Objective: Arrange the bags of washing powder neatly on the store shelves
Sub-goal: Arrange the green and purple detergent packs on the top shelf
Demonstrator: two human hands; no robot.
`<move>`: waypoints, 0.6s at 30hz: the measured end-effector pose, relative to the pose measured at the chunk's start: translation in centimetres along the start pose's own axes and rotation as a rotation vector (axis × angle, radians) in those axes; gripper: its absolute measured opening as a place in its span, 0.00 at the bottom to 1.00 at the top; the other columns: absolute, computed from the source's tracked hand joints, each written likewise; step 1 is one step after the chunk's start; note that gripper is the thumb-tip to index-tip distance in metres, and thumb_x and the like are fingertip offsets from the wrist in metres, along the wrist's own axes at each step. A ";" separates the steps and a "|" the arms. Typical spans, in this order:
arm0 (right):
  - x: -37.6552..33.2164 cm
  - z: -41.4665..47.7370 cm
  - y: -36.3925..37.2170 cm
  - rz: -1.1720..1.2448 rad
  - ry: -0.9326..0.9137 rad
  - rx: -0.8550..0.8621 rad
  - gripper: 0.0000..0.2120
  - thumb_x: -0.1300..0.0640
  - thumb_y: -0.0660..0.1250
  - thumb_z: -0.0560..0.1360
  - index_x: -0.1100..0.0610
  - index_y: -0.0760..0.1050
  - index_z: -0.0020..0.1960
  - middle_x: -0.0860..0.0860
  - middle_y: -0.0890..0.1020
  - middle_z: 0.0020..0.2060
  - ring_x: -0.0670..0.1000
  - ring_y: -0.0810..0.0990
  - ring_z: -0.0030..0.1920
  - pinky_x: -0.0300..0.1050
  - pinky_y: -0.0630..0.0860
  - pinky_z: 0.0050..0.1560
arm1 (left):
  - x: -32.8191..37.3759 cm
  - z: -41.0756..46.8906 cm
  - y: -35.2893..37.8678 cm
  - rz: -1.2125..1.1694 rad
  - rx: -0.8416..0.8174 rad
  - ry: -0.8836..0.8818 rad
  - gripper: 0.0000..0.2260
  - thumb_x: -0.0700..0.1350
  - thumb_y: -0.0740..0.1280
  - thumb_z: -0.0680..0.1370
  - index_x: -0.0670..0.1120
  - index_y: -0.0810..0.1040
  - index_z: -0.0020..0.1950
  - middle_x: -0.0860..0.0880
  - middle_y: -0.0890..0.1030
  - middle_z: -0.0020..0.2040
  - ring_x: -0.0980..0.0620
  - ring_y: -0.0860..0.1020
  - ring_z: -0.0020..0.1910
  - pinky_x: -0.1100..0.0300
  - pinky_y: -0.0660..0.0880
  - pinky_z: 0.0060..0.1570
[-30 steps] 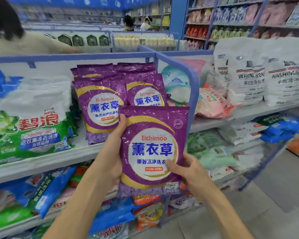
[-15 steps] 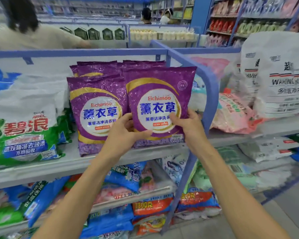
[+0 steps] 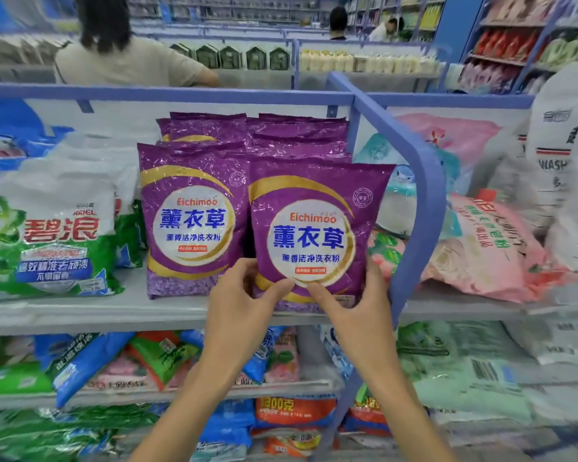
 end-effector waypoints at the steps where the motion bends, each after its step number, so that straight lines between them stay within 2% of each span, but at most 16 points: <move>1: 0.2 0.0 -0.1 -0.033 0.009 -0.010 0.36 0.44 0.78 0.70 0.38 0.64 0.73 0.28 0.73 0.64 0.31 0.71 0.66 0.34 0.72 0.65 | 0.0 -0.2 -0.1 0.003 -0.006 -0.009 0.10 0.55 0.77 0.73 0.56 0.79 0.49 0.52 0.82 0.41 0.53 0.81 0.41 0.50 0.80 0.44; 3: 0.1 0.2 -0.2 -0.098 0.028 -0.001 0.40 0.38 0.76 0.70 0.43 0.64 0.76 0.37 0.75 0.67 0.42 0.73 0.70 0.49 0.74 0.69 | 0.2 -0.3 -0.3 0.024 -0.003 -0.010 0.10 0.55 0.77 0.73 0.56 0.79 0.48 0.53 0.83 0.40 0.54 0.82 0.41 0.54 0.80 0.44; 5: -0.2 0.3 -0.1 -0.150 0.037 -0.024 0.43 0.35 0.73 0.70 0.43 0.59 0.79 0.40 0.72 0.73 0.46 0.69 0.74 0.55 0.72 0.72 | 0.4 -0.3 -0.4 0.053 -0.013 -0.019 0.13 0.55 0.79 0.71 0.57 0.79 0.50 0.55 0.84 0.42 0.56 0.82 0.43 0.59 0.80 0.43; 7: -0.4 0.0 -0.1 -0.108 0.051 -0.062 0.49 0.38 0.74 0.71 0.39 0.47 0.82 0.36 0.60 0.78 0.42 0.59 0.78 0.52 0.65 0.77 | 0.3 -0.4 -0.3 0.088 -0.023 -0.033 0.18 0.56 0.80 0.68 0.59 0.78 0.53 0.57 0.83 0.46 0.59 0.81 0.45 0.62 0.79 0.44; 9: -0.5 -0.5 -0.5 -0.072 0.069 -0.093 0.54 0.41 0.74 0.70 0.34 0.36 0.79 0.32 0.54 0.76 0.36 0.55 0.76 0.45 0.62 0.77 | 0.0 -0.5 0.0 0.097 -0.012 -0.058 0.22 0.56 0.81 0.67 0.63 0.76 0.56 0.60 0.83 0.47 0.62 0.80 0.46 0.66 0.79 0.43; 11: 0.0 -0.4 -0.5 -0.111 0.060 -0.118 0.52 0.42 0.75 0.71 0.32 0.40 0.79 0.35 0.61 0.78 0.39 0.61 0.77 0.48 0.66 0.76 | -0.3 -0.7 0.6 0.086 0.012 -0.097 0.23 0.56 0.80 0.69 0.63 0.76 0.60 0.63 0.83 0.44 0.66 0.80 0.46 0.69 0.77 0.41; 13: 0.5 0.3 0.0 -0.167 0.033 -0.108 0.49 0.50 0.76 0.75 0.32 0.45 0.80 0.38 0.69 0.74 0.43 0.67 0.75 0.52 0.69 0.74 | -0.4 -0.7 1.3 0.106 0.024 -0.104 0.19 0.55 0.78 0.71 0.61 0.77 0.59 0.68 0.83 0.42 0.67 0.79 0.44 0.68 0.76 0.40; 15: 0.9 1.4 0.4 -0.199 0.010 -0.104 0.48 0.57 0.75 0.76 0.33 0.47 0.80 0.38 0.72 0.72 0.43 0.69 0.73 0.52 0.69 0.73 | -0.4 -0.1 1.8 0.124 0.031 -0.098 0.14 0.54 0.76 0.73 0.60 0.77 0.56 0.71 0.81 0.42 0.68 0.79 0.44 0.65 0.75 0.42; 18: 0.8 2.6 1.0 -0.204 0.007 -0.102 0.46 0.61 0.74 0.76 0.37 0.50 0.81 0.38 0.73 0.71 0.41 0.72 0.70 0.48 0.71 0.71 | 0.0 1.3 2.1 0.122 0.060 -0.097 0.11 0.53 0.76 0.72 0.58 0.78 0.51 0.69 0.82 0.40 0.67 0.78 0.43 0.61 0.73 0.43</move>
Point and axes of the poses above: each hand's wrist, its own z-axis towards the middle knuckle, its own y-axis out of the palm, x = y × z, the point moved 1 cm from there along z, towards the middle knuckle
